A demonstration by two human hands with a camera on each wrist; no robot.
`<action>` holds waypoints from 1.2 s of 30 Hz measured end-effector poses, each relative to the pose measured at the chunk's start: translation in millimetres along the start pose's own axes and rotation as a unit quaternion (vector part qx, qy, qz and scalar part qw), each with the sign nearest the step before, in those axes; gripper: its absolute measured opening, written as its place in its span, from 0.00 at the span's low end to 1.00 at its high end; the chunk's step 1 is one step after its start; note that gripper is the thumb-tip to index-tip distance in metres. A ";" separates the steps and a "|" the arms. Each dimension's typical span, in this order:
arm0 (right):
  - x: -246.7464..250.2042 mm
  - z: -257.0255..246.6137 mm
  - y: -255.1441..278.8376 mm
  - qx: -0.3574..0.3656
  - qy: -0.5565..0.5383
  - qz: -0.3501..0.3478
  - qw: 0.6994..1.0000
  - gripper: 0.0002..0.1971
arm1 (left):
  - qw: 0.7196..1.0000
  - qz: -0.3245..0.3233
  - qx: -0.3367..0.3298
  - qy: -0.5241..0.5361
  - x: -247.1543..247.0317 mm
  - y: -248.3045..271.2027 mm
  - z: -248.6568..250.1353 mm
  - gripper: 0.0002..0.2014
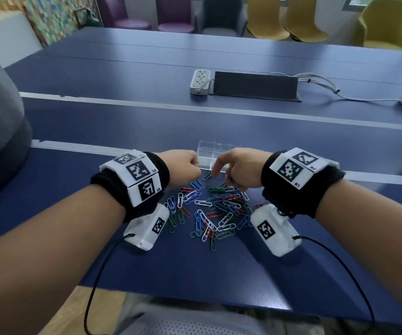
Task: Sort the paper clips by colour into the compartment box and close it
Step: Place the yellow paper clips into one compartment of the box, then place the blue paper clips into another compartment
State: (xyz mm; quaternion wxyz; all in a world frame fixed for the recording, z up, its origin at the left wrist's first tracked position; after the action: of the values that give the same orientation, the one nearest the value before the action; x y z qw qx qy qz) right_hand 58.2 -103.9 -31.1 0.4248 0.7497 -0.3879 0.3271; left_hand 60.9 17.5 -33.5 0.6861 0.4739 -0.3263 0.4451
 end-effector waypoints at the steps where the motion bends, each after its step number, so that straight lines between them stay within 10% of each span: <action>1: -0.5 -3.5 -0.1 0.008 0.005 0.006 1.000 0.19 | 1.000 0.003 0.002 -0.014 -0.4 0.7 -0.6 0.04; 16: -12.4 -37.7 -17.3 0.030 0.164 0.061 0.984 0.06 | 0.991 0.030 -0.064 -0.116 0.0 -0.9 -0.9 0.07; 23: -19.6 -34.4 -18.4 0.022 0.218 0.032 0.975 0.20 | 0.996 0.056 -0.051 -0.044 14.8 -1.7 -9.1 0.09; 36: 32.1 -11.5 -20.4 -0.048 0.142 0.053 0.987 0.14 | 0.992 0.058 -0.035 -0.103 17.9 -30.1 25.3 0.17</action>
State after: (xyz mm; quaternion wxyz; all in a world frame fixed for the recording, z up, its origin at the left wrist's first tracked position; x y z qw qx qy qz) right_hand 89.4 -96.5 -7.7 0.4928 0.6528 -0.3780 0.4337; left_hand 95.0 -5.6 -20.2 0.6381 0.4731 -0.4374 0.4216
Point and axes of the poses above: each hand's wrist, its own y-axis away from the middle knuckle, its own x-axis out of the back of the hand, z = x × y, the point moved 6 cm from there along -y, towards the middle knuckle, and after that the axes turned 4 degrees about x, right-handed, at the moved point
